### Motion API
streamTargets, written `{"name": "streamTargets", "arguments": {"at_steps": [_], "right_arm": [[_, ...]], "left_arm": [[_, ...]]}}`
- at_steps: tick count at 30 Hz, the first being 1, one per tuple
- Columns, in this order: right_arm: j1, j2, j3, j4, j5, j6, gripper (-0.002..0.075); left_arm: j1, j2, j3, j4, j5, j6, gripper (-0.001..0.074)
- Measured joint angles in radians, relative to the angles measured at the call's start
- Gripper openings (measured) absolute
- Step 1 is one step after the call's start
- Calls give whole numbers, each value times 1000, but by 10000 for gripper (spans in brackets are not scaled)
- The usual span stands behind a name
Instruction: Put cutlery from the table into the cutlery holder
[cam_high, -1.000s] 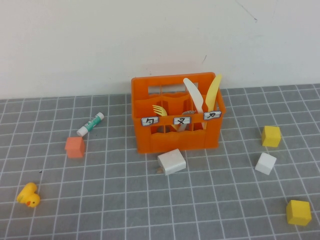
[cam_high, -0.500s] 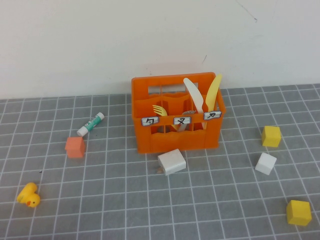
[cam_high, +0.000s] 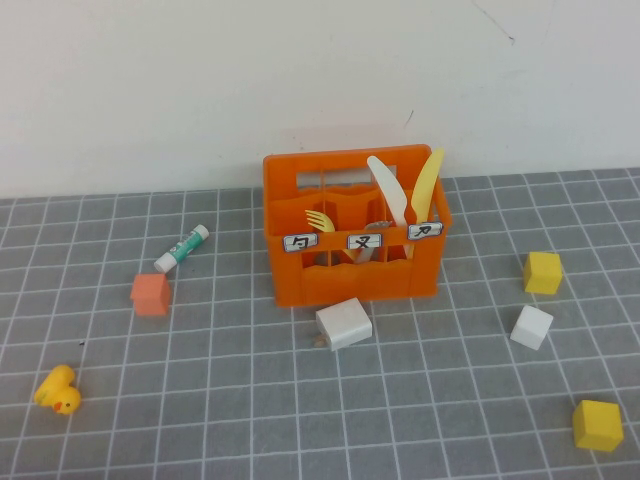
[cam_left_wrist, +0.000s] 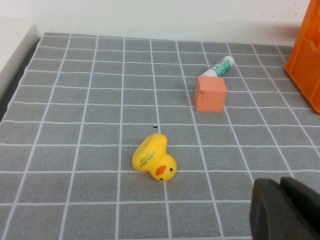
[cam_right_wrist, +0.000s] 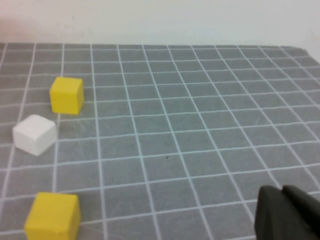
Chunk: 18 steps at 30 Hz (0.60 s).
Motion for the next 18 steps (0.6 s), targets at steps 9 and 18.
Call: {"name": "streamTargets", "arguments": {"at_steps": [9, 18], "right_arm": [[87, 0, 0, -15, 13, 61, -1], [89, 0, -1, -17, 19, 63, -1]], "left_arm": [[0, 0, 0, 0, 0, 0, -1], [0, 0, 0, 0, 0, 0, -1]]}}
